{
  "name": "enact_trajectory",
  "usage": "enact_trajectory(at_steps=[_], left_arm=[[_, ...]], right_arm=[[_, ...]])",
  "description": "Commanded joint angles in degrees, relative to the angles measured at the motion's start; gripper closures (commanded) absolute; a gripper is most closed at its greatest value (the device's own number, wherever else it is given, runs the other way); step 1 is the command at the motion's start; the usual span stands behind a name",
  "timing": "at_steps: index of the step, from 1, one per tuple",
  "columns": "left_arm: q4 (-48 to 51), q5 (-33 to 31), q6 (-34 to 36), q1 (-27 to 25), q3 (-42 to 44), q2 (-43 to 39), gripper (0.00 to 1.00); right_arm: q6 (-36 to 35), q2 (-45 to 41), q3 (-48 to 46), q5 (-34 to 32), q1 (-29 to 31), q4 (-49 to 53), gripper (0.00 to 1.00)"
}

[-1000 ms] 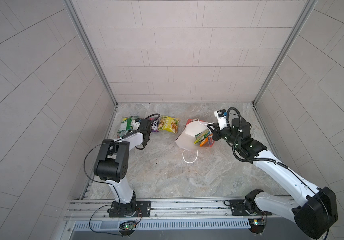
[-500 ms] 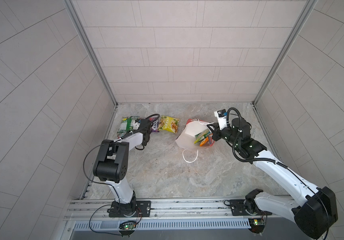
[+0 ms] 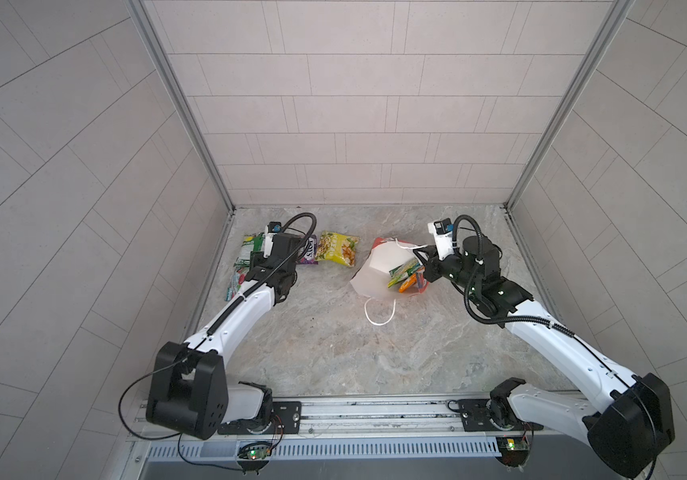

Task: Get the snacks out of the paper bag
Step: 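Move the left gripper back over the bag opening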

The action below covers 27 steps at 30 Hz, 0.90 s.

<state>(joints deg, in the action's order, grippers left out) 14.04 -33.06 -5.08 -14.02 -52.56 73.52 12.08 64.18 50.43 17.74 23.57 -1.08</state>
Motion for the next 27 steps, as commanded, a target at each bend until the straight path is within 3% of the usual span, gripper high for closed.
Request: enact_trajectory(at_steps=[1,4,7,12,20,23,27], left_arm=[[-5.2,14.8,-4.1,-0.1,2.3,-5.8,0.37],[-12.3,25.3,-6.7,-0.2,4.8,-11.4,0.37],[-12.7,33.1,-10.7,-0.7,3.5,-15.9,0.4],[-10.8,44.2,-9.2,-4.8,1.3,-21.1,0.43],[-6.4,51.4,-3.8,-15.2,5.4,-27.5,0.46],[-7.6,54.1,-4.0,-18.2,9.0,-28.6,0.46],[-11.4,52.6,-2.4,-23.5,13.3,-30.6,0.46]], right_arm=[[-0.2,-0.5,0.2,0.0,-0.2,-0.7,1.0],[-0.3,-0.1,0.5,0.6,-0.2,-0.6,1.0],[-0.3,0.4,2.3,2.5,0.1,2.3,1.0],[-2.9,-0.7,2.2,1.4,1.7,5.1,1.0],[-9.3,-1.1,3.1,-5.8,8.9,17.2,1.0],[-10.5,-1.6,1.0,-6.2,10.0,17.1,1.0],[-8.8,-1.7,1.6,-6.1,9.9,16.1,1.0]])
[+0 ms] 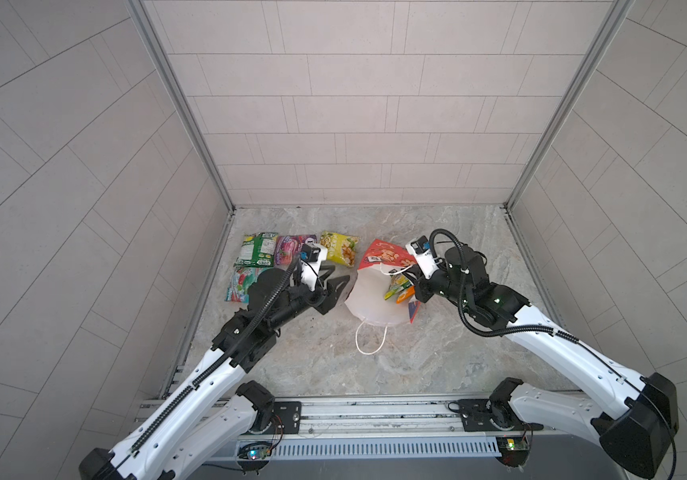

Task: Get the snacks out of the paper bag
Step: 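Move the left gripper back over the bag opening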

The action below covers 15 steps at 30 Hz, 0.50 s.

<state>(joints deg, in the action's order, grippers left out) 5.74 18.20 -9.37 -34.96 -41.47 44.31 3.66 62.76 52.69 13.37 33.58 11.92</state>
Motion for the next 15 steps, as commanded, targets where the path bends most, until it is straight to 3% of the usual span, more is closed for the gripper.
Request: enact_trajectory(at_steps=[1,7,15], left_arm=[[-4.7,0.6,1.9,-3.7,3.2,-1.2,0.46],[-11.9,0.7,5.6,-8.3,4.4,5.7,0.41],[-19.1,2.9,9.9,-10.3,3.8,16.0,0.45]], right_arm=[[-0.4,-0.2,-0.4,-0.5,-0.1,2.2,1.0],[1.4,1.2,0.3,2.0,-0.1,-0.5,1.0],[2.5,1.7,2.4,-0.5,-0.3,-0.6,1.0]])
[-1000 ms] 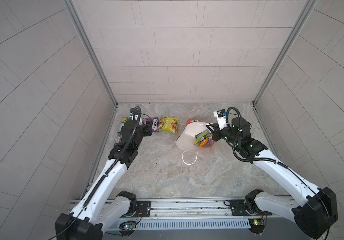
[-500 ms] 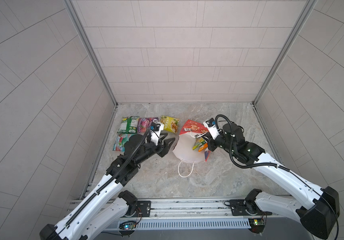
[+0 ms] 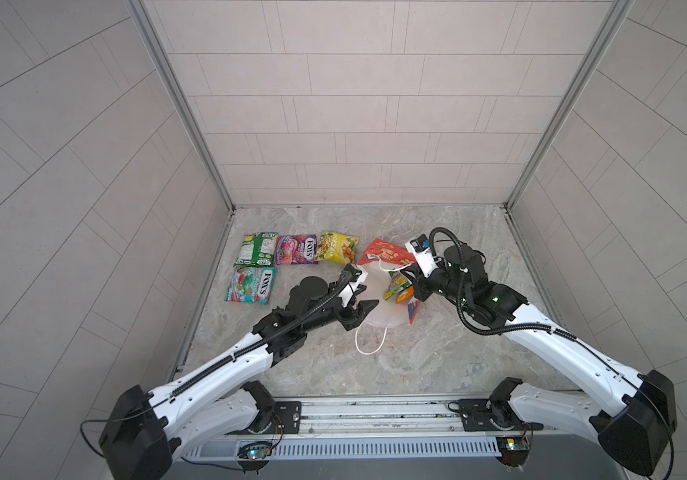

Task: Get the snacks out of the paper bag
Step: 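Move the left gripper back over the bag opening, then push the left gripper down into the bag toward the green-yellow packet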

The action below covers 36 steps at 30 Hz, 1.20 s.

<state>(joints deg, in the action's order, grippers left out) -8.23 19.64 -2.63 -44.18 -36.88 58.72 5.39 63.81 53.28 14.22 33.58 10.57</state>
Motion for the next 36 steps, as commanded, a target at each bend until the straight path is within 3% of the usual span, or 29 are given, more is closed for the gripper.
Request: enact_trajectory(at_steps=[1,11,27,36], left_arm=[[-5.1,1.3,3.6,-1.4,-1.2,2.5,0.46],[-6.2,-3.2,9.9,-5.1,-3.3,12.2,0.49],[-7.2,-15.4,8.3,-6.6,-9.2,25.1,0.5],[-10.2,-18.4,7.8,-6.5,-11.2,30.0,0.46]], right_arm=[[0.9,0.8,2.1,-1.4,-0.2,0.8,1.0],[1.0,0.6,2.7,-2.0,-0.5,0.4,1.0],[1.7,0.0,2.5,-1.1,-0.7,-0.6,1.0],[1.7,-1.3,1.8,0.2,-0.9,-1.8,1.0]])
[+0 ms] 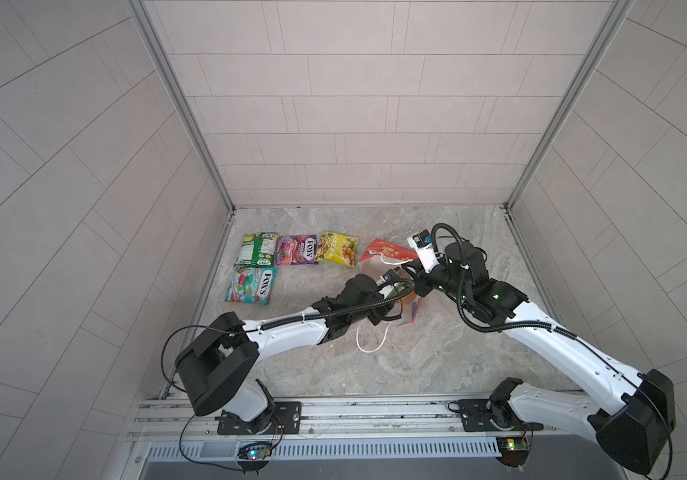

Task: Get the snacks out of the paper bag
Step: 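Push the left gripper down into the bag toward the green-yellow packet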

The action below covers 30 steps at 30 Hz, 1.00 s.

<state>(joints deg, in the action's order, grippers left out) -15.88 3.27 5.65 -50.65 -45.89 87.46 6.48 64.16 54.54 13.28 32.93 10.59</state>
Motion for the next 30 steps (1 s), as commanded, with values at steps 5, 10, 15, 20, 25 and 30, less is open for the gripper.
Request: enact_trajectory(at_steps=[5,10,15,20,25,30], left_arm=[[-2.8,-3.3,0.0,-0.1,-4.2,4.5,0.45],[-3.4,-4.0,0.9,-0.1,-5.6,6.6,0.43],[-4.1,-3.9,1.1,-0.1,-6.4,8.9,0.43],[-5.1,-2.6,1.0,-0.1,-6.9,10.6,0.43],[-5.2,-2.8,0.9,-0.1,-7.8,12.7,0.46],[-5.9,-3.6,1.2,-0.1,-8.3,14.2,0.57]], right_arm=[[0.6,-2.0,0.2,1.9,-0.4,-2.4,1.0],[1.0,-2.1,0.0,2.3,-0.5,-3.0,1.0],[1.2,-2.0,-0.2,2.4,-0.5,-3.4,1.0],[1.1,-2.2,-0.5,2.3,-0.5,-3.6,1.0],[1.3,-2.0,-0.9,2.6,-0.5,-4.2,1.0],[1.3,-2.2,-1.2,2.8,-0.6,-4.5,1.0]])
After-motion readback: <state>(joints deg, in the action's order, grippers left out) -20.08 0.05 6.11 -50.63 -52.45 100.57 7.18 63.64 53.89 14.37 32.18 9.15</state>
